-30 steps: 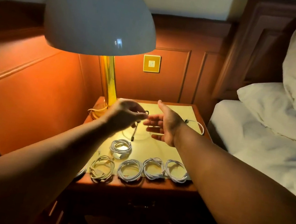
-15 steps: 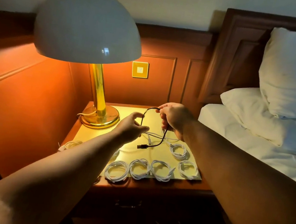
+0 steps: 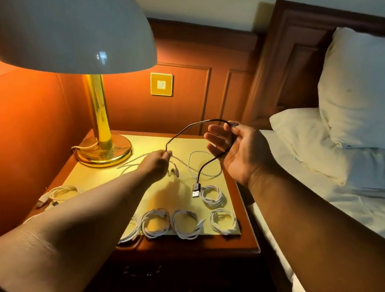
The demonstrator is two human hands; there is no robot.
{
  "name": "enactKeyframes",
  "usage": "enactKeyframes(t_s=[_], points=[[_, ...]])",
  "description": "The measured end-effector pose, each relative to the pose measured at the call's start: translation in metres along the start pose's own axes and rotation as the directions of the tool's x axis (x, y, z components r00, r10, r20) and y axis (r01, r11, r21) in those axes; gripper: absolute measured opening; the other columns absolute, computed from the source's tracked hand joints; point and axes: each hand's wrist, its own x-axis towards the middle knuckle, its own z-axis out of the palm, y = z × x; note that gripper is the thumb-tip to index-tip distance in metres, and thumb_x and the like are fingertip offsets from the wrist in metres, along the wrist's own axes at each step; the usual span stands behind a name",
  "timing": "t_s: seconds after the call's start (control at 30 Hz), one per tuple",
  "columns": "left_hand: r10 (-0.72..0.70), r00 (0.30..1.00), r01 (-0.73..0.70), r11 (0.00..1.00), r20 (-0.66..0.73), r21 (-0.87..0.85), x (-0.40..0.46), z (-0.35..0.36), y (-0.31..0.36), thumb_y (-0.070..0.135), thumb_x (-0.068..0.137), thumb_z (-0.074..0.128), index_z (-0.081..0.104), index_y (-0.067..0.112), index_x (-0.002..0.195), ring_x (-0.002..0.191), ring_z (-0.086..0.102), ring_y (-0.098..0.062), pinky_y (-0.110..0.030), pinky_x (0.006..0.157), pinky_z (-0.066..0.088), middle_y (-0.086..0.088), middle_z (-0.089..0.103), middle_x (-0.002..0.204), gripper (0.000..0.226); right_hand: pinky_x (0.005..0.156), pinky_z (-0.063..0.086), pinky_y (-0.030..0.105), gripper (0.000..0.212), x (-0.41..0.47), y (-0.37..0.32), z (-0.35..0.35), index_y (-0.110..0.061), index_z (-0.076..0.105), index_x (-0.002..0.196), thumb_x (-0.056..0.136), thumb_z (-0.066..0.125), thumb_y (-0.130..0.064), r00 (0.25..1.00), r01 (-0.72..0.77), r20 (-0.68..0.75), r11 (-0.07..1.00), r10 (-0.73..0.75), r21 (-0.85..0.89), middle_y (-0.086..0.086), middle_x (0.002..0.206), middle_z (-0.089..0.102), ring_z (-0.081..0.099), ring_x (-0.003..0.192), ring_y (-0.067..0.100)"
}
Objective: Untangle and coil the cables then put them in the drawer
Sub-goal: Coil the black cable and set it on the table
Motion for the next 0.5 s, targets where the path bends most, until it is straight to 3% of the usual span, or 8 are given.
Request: enactKeyframes(t_s=[0.07,0.13,0.2,0.3,0.43,0.5], points=[[-0.008,0.999,0.003,0.990,-0.033,-0.138,0.008,-0.008,0.006,0.038,0.106,0.035,0.063,0.015,0.113,0.100,0.063,-0.030,-0.045,0.095,0.051,-0.014,0.064,0.118,0.037,0.083,0.053,0.039,0.024,0.000,0.000,-0.004,-0.014,0.056,0.091,0.102,0.035,-0.017,1.000,0.001,-0.017,1.000,-0.001,0.020,0.012,0.093,0.072,0.069,0.093,0.029],[-0.033,0.995,0.008,0.963,-0.089,-0.270,0.012,-0.017,0.018,0.037,0.106,0.035,0.062,0.014,0.105,0.086,0.064,-0.028,-0.040,0.081,0.052,-0.014,0.066,0.107,0.036,0.080,0.053,0.038,0.024,0.000,0.000,-0.006,-0.014,0.057,0.092,0.102,0.036,-0.018,0.999,0.008,-0.045,1.000,-0.008,-0.004,0.011,0.091,0.072,0.068,0.088,0.027],[-0.027,0.984,-0.034,0.941,-0.175,-0.336,0.011,-0.028,0.029,0.035,0.106,0.035,0.062,0.009,0.101,0.076,0.063,-0.027,-0.035,0.067,0.049,-0.014,0.067,0.093,0.038,0.071,0.052,0.035,0.023,-0.001,0.001,-0.006,-0.015,0.059,0.095,0.103,0.038,-0.018,0.996,0.029,-0.082,0.996,-0.036,-0.084,0.009,0.088,0.070,0.066,0.082,0.025],[0.043,0.960,-0.148,0.918,-0.276,-0.369,0.000,-0.046,0.043,0.033,0.106,0.038,0.065,0.007,0.098,0.068,0.059,-0.023,-0.034,0.066,0.048,-0.009,0.063,0.074,0.038,0.056,0.047,0.027,0.021,-0.007,-0.002,0.001,-0.019,0.062,0.101,0.104,0.042,-0.022,0.985,0.091,-0.118,0.962,-0.125,-0.259,0.008,0.089,0.066,0.059,0.072,0.019],[0.146,0.957,-0.241,0.880,-0.250,-0.409,-0.031,-0.075,0.066,0.031,0.107,0.038,0.066,0.011,0.098,0.060,0.054,-0.015,-0.023,0.050,0.043,-0.007,0.059,0.072,0.036,0.046,0.039,0.023,0.019,-0.026,-0.016,0.017,-0.023,0.063,0.103,0.104,0.044,-0.024,0.957,0.234,-0.056,0.868,-0.286,-0.437,0.005,0.078,0.057,0.049,0.055,0.011],[0.185,0.965,-0.249,0.867,-0.186,-0.432,-0.051,-0.092,0.079,0.033,0.107,0.037,0.066,0.014,0.102,0.058,0.056,-0.015,-0.022,0.050,0.042,-0.006,0.061,0.072,0.035,0.045,0.035,0.023,0.017,-0.040,-0.026,0.028,-0.022,0.062,0.104,0.104,0.045,-0.023,0.945,0.276,-0.021,0.834,-0.325,-0.478,0.002,0.073,0.052,0.044,0.052,0.010]])
